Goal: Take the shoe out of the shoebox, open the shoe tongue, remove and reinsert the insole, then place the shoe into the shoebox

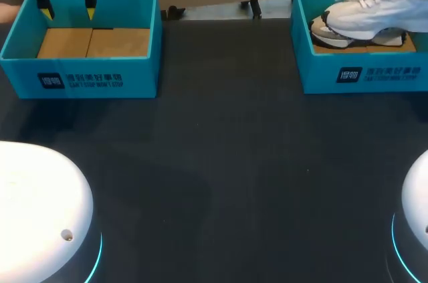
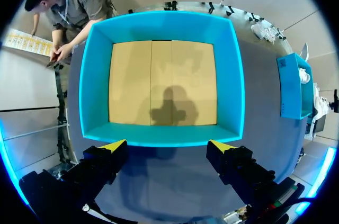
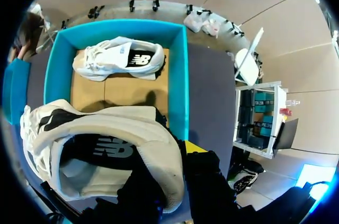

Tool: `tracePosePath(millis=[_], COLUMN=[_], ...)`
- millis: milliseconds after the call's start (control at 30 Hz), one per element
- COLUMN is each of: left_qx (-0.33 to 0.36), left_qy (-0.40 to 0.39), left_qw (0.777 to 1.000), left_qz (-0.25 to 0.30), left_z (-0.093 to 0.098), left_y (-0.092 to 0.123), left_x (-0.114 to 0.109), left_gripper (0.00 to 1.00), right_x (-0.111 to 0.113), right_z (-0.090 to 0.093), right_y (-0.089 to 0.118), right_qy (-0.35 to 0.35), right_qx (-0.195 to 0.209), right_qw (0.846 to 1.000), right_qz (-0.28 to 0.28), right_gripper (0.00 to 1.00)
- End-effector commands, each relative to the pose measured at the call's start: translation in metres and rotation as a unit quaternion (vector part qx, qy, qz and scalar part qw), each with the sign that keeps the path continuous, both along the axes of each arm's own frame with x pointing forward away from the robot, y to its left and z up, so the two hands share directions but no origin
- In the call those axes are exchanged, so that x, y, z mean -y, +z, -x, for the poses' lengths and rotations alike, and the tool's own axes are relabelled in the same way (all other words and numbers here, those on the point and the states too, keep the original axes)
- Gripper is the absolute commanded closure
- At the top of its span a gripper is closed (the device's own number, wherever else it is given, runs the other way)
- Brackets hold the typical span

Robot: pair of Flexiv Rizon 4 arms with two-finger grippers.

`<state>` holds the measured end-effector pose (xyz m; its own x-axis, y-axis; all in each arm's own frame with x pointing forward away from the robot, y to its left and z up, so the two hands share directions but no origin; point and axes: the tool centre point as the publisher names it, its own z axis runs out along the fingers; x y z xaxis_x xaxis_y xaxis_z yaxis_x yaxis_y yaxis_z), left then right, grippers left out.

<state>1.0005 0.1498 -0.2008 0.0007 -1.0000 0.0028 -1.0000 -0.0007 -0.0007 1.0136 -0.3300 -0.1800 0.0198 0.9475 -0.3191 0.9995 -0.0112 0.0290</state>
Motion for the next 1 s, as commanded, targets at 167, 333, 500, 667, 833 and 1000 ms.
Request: tracePosePath(millis=[167,333,500,667,833,1000], left_qx=[0.0,0.0,0.0,0.0,0.0,0.0], left_qy=[0.0,0.0,0.0,0.0,0.0,0.0], left_qw=[1.0,1.0,1.0,1.0,1.0,1.0], left_qz=[0.0,0.0,0.0,0.0,0.0,0.0], left_z=[0.0,0.0,0.0,0.0,0.0,0.0], left_y=[0.0,0.0,0.0,0.0,0.0,0.0], left_x=[0.0,0.0,0.0,0.0,0.0,0.0], left_gripper=[0.0,0.0,0.0,0.0,0.0,0.0], right_x=[-0.006,-0.009,-0.013,-0.013,-0.013,-0.013], right_z=[0.014,0.017,0.015,0.015,0.015,0.015], right_y=[0.02,0.029,0.033,0.033,0.033,0.033], right_qy=[-0.001,0.002,0.002,0.002,0.002,0.002], right_qx=[0.003,-0.002,0.004,0.004,0.004,0.004], right_qw=[1.0,1.0,1.0,1.0,1.0,1.0], right_qz=[-0.006,0.001,0.0,0.0,0.0,0.0], right_gripper=[1.0,1.0,1.0,1.0,1.0,1.0])
